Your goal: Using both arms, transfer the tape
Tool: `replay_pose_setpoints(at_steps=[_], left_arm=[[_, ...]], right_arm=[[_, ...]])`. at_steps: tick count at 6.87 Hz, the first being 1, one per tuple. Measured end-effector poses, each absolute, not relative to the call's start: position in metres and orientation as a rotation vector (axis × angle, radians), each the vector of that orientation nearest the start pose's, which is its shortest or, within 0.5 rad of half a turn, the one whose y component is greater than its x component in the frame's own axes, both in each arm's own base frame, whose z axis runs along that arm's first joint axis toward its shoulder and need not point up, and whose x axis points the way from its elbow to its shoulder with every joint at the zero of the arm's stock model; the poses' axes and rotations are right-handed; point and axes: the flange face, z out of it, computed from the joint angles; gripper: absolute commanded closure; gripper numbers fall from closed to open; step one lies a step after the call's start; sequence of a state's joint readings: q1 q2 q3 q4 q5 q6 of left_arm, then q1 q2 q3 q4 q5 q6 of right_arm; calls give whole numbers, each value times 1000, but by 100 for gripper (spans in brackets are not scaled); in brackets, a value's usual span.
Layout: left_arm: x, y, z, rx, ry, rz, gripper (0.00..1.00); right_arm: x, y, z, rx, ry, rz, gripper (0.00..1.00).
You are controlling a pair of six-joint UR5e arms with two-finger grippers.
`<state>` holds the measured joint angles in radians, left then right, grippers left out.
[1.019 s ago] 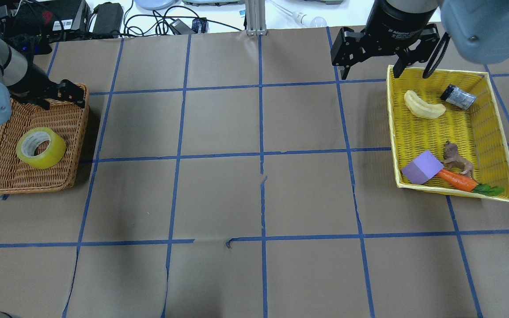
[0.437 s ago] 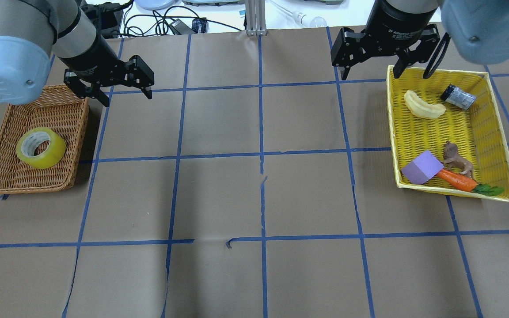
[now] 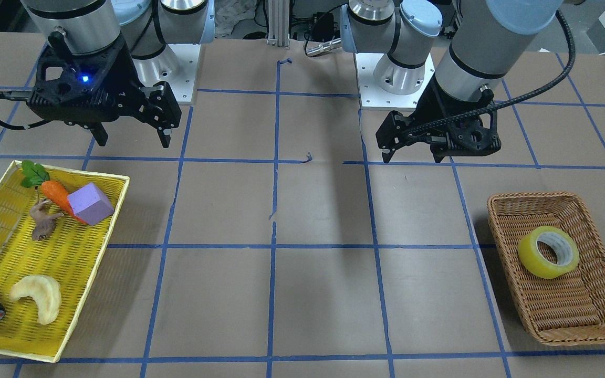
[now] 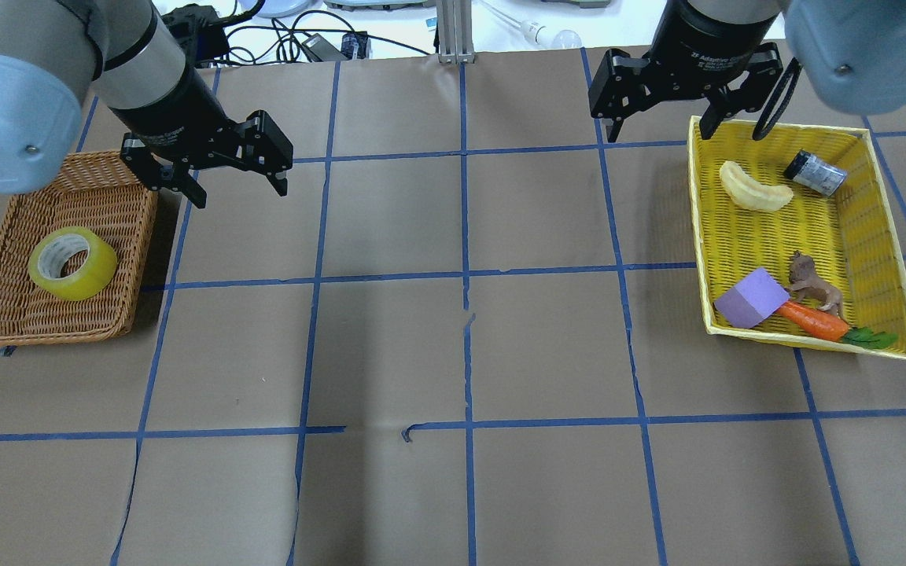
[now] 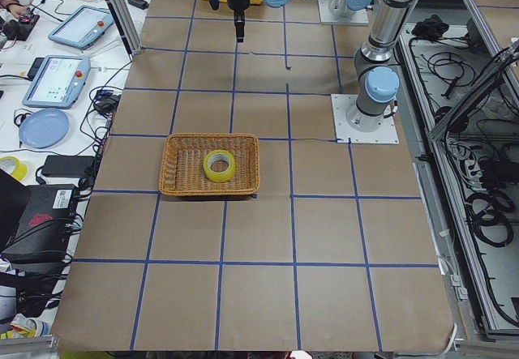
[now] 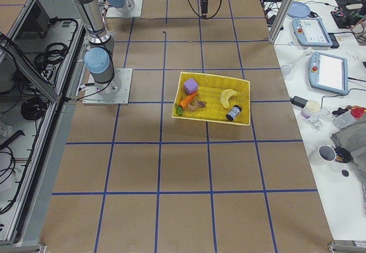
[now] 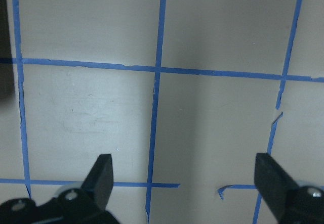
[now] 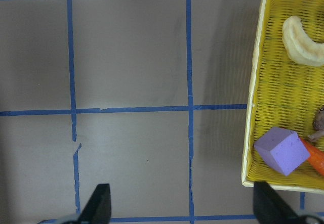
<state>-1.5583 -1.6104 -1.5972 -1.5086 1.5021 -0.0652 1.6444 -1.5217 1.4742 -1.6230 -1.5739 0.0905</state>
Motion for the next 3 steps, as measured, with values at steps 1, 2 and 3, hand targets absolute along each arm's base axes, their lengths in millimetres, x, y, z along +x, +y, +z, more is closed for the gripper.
replay_pose_setpoints(at_steps=[1,2,3], left_arm=[[-135,-506,462,-116,3207,22,0],[-135,-504,462,-110,3206,27,0],[-135,-503,462,-108,3205,29,0]], right_arm=[[171,-511,516,27,3133,-156,0],[171,-511,516,27,3132,-156,0],[171,-511,516,27,3132,-156,0]])
